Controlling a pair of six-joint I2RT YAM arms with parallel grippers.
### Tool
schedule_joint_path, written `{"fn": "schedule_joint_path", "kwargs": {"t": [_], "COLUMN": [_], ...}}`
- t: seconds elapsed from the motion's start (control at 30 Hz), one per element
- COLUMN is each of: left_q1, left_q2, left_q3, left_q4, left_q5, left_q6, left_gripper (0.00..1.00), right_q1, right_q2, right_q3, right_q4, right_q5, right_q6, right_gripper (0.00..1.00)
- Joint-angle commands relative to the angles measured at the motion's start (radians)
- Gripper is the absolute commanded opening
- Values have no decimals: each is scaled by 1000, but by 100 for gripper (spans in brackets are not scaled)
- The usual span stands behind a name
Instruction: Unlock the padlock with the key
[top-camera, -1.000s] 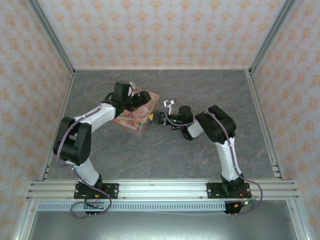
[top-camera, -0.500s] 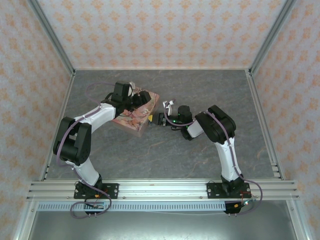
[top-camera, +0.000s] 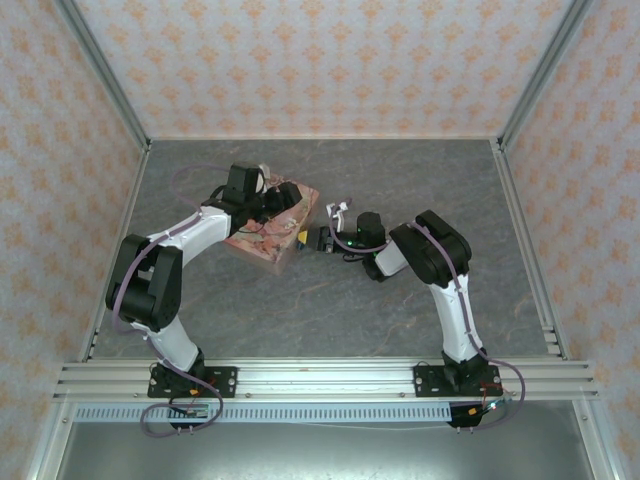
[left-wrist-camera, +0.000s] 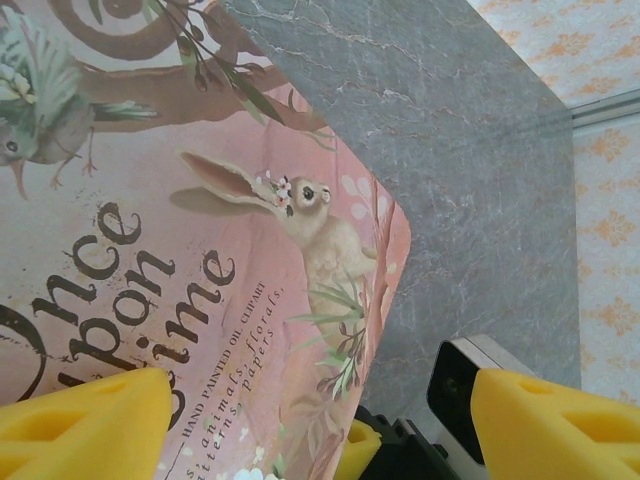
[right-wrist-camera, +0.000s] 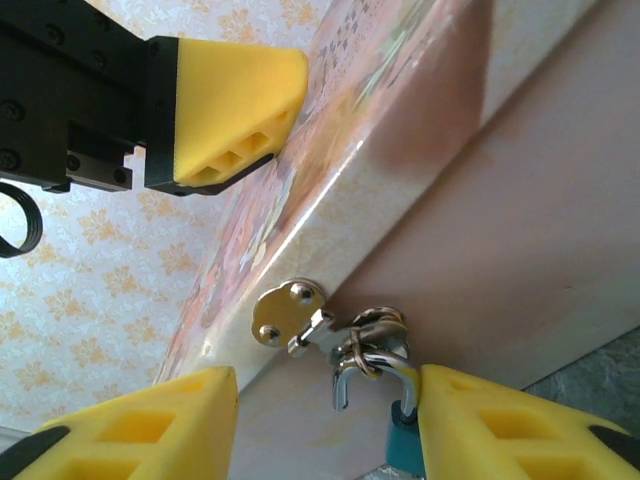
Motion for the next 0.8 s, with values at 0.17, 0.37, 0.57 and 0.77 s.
{"fn": "schedule_joint_path", "kwargs": {"t": [0.17, 0.37, 0.57, 0.77], "left_q1": [-12, -11, -12, -11], "left_q2": [37, 35, 32, 17], "left_q3": [-46, -45, -53, -76], "left_q4": [-136, -135, -131, -119], "left_q5": [-36, -37, -36, -35], "left_q6": [5, 5, 2, -6], "left_gripper": [79, 79, 79, 79], "right_q1": [9, 8, 7, 9], "right_q2": [-9, -10, -11, -14], "right_q3": [3, 15, 25, 24], "right_q4": [93, 35, 3, -4], "right_q5": [-66, -60, -34, 35], "right_q6": [-28, -45, -38, 14], "right_gripper": [33, 19, 8, 0]}}
